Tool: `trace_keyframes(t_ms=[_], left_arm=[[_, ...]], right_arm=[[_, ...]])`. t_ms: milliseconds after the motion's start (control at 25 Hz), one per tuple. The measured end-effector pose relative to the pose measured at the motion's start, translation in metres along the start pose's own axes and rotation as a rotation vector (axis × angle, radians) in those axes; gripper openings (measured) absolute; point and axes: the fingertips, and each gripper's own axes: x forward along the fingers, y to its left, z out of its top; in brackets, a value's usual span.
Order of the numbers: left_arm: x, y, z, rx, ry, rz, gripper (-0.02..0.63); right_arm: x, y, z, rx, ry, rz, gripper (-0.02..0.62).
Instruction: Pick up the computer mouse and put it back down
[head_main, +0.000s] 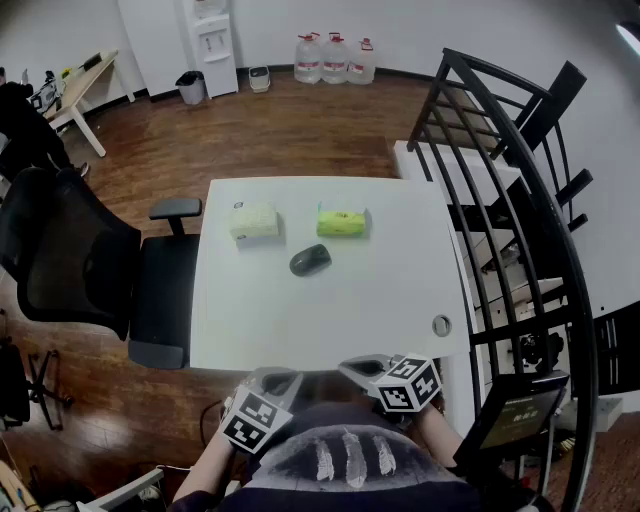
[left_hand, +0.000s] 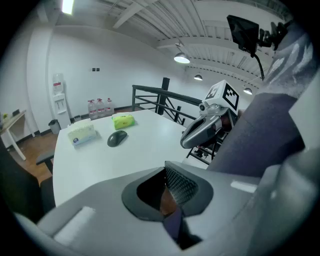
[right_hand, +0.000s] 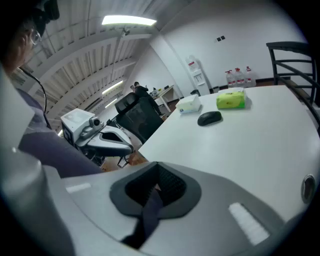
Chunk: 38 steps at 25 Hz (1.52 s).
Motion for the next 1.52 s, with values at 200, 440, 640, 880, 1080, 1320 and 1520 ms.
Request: trace_keyframes(t_ms=[200, 440, 640, 880, 1080, 1320, 1520], left_arm=[[0.001, 0.057, 0.022, 0.093, -0.004, -0.020, 0.015], [0.016, 0.107, 0.050, 0.127, -0.016, 0.045, 0.015], [0.033, 0.158, 0.093, 0.194, -0.035, 0.197, 0.018], [0.061, 0.177, 0.137, 0.204, -0.019, 0.188, 0.298], [0.107, 0.194, 0.142, 0.187, 0.046, 0.137, 0.472], [0.188, 0.222, 0.108, 0.139, 0.260, 0.023, 0.471], [0.228, 0.242, 0.067, 0.118, 0.430, 0.005, 0.471]], right_arm=[[0.035, -0.014, 0.046, 0.015, -0.024, -0.031, 0.003], [0.041, -0.034, 0.061, 0.064, -0.014, -0.068, 0.003], [0.044, -0.058, 0.065, 0.068, -0.005, -0.043, 0.003], [0.040, -0.080, 0.070, 0.073, 0.035, 0.035, 0.003], [0.037, -0.099, 0.072, 0.107, 0.023, 0.046, 0.003], [0.033, -0.121, 0.071, 0.156, 0.017, 0.024, 0.003], [0.036, -0.131, 0.071, 0.182, 0.021, 0.016, 0.003]])
